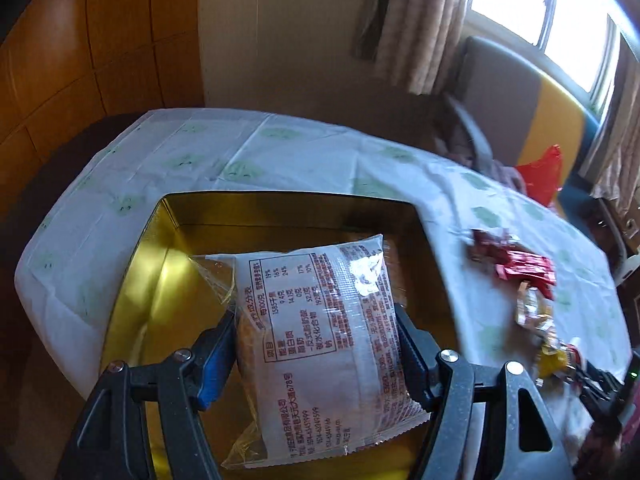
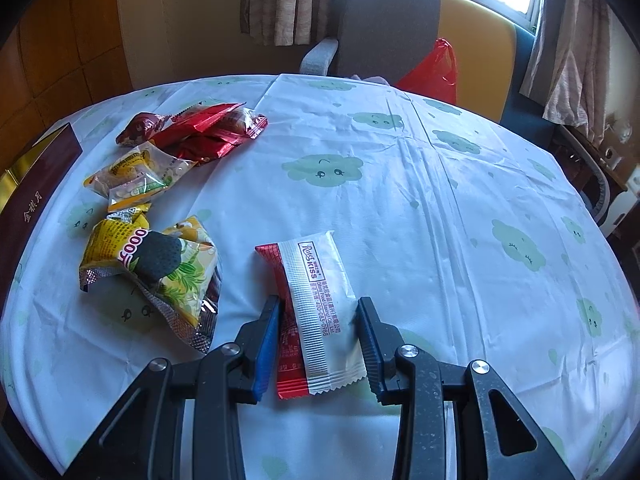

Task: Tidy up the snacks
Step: 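Carry bread bag into tin with left gripper while right gripper grasps wafer packet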

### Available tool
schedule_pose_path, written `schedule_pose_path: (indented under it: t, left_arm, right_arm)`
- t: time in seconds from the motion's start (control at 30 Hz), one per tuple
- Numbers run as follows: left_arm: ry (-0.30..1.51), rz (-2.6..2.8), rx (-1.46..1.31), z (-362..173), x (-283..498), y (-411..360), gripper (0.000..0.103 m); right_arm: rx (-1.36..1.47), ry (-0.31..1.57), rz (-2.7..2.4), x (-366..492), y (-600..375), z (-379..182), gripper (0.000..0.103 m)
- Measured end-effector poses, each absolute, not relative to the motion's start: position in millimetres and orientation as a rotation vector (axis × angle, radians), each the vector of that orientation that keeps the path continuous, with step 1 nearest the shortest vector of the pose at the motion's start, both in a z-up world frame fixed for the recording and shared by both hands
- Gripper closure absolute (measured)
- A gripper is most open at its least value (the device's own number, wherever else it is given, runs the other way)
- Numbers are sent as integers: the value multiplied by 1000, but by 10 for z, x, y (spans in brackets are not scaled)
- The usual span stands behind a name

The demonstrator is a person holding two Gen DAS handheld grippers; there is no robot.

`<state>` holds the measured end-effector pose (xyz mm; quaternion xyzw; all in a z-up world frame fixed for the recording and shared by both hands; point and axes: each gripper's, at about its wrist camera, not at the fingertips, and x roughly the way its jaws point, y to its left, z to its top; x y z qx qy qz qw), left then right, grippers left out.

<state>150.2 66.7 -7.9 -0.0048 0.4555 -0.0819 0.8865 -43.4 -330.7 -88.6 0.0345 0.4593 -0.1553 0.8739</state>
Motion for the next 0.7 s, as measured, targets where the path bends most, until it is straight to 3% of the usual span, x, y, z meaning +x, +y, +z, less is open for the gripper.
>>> schedule_pose_path:
  t: [0.3,0.37,0.7]
  left_arm:
    - [1010,-168,-39,-486,2237,611,29]
    - [1005,-151,-47,-504,2290,621,20]
    - [898,-7,-54,-175,1793,692,18]
  right_arm:
    - [69,974,-339,-413,-3296,-890,65]
    - [70,975,-341,-411,-3298,-890,65]
    - [78,956,-360,-431,-3292,-884,65]
